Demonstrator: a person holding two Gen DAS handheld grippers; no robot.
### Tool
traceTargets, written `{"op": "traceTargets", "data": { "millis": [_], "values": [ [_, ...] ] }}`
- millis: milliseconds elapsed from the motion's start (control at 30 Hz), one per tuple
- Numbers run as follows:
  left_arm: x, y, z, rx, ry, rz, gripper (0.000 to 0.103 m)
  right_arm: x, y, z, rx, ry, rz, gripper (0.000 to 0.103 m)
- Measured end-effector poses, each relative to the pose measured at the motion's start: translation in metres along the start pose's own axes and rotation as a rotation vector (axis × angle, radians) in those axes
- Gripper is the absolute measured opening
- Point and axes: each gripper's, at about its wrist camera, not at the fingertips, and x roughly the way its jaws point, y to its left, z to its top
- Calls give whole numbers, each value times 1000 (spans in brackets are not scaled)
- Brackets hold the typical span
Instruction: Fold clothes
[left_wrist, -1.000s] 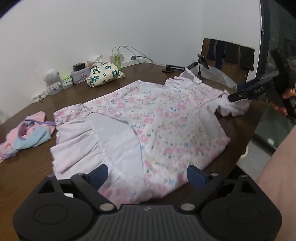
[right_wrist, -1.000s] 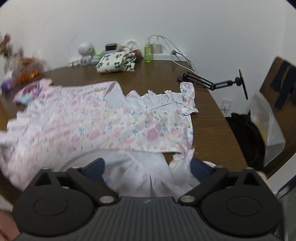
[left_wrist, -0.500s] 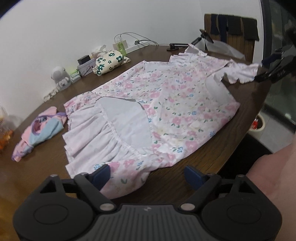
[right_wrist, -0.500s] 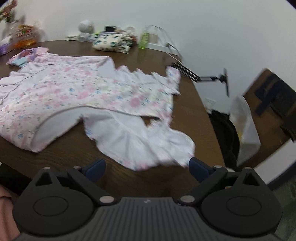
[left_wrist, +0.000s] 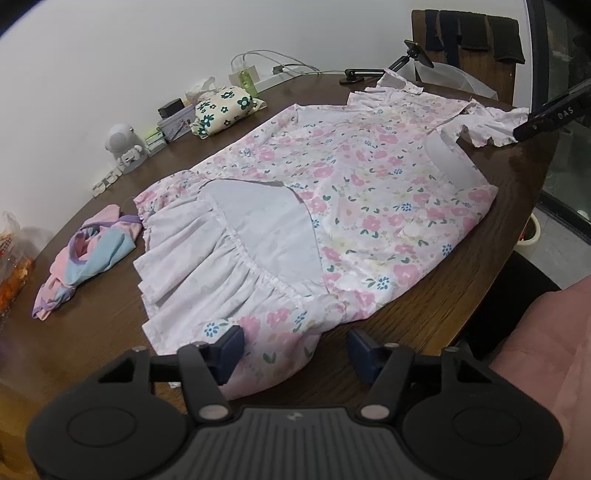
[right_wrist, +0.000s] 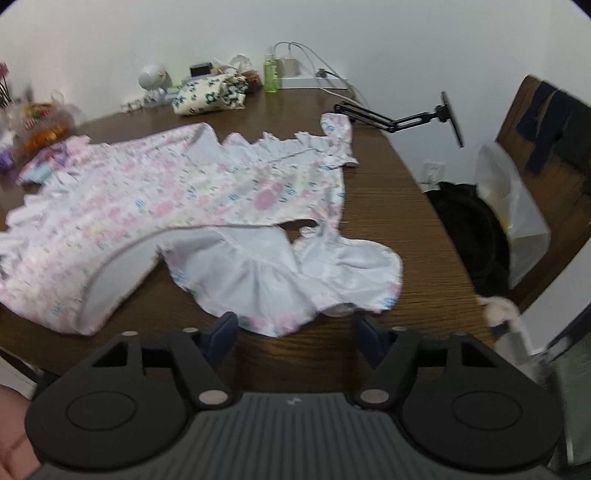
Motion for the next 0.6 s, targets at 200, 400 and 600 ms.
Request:
{"op": "traceTargets", "data": {
  "millis": [200,400,600],
  "values": [
    [2,-1,4,5,-19,-6,47,7,4,1,14,16,14,16],
    [0,-2,3,19,-36,-17,31,3,1,5,66,-10,14,7],
    [-5,1,3,11,-59,-29,1,-1,-5,11,135,-30,46,1]
  ]
}}
